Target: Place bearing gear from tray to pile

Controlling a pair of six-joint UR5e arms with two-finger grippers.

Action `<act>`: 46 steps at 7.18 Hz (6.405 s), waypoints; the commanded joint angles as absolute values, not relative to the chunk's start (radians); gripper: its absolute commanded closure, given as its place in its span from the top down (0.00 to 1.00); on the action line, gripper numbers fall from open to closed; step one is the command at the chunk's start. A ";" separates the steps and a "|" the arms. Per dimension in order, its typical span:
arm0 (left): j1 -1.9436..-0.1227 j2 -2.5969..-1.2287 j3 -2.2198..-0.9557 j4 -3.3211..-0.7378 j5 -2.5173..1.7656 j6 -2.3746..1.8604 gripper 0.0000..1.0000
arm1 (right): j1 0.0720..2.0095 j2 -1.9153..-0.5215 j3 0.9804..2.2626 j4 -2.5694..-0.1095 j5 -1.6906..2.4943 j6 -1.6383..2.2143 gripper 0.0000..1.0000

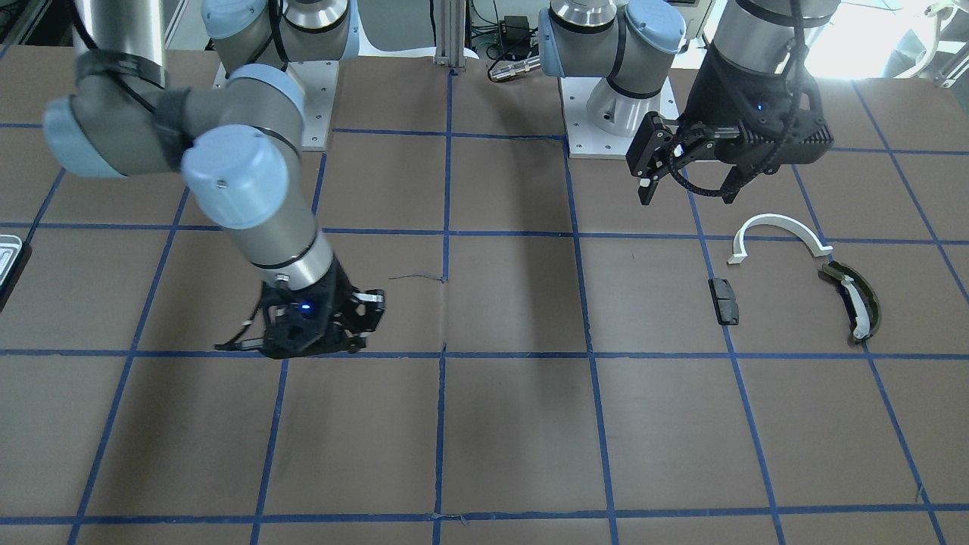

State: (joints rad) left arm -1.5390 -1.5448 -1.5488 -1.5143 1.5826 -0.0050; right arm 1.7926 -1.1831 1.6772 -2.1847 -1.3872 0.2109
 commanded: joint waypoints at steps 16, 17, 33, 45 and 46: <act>-1.946 -2.147 -1.628 -0.864 1.594 -0.492 1.00 | 1.198 -1.419 1.581 -1.807 -1.575 -0.548 1.00; -1.950 -2.184 -1.621 -0.800 1.589 -0.486 1.00 | 1.086 -1.411 1.583 -1.813 -1.575 -0.692 1.00; -1.334 -1.899 -1.832 -1.022 1.715 0.286 0.00 | 0.653 -0.954 1.592 -2.229 -1.485 -1.447 0.56; -1.079 -1.913 -1.694 -1.064 1.603 0.612 0.88 | 1.099 -1.249 1.583 -1.882 -1.499 -0.722 0.16; -1.095 -1.911 -1.642 -1.093 1.343 0.623 0.92 | 1.192 -1.249 1.586 -1.881 -1.488 -0.558 0.16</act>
State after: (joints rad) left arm -1.0540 -1.9207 -1.7206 -1.0511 1.5489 0.6267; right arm 1.0726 -1.2413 1.5847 -1.8890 -1.4943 -0.7342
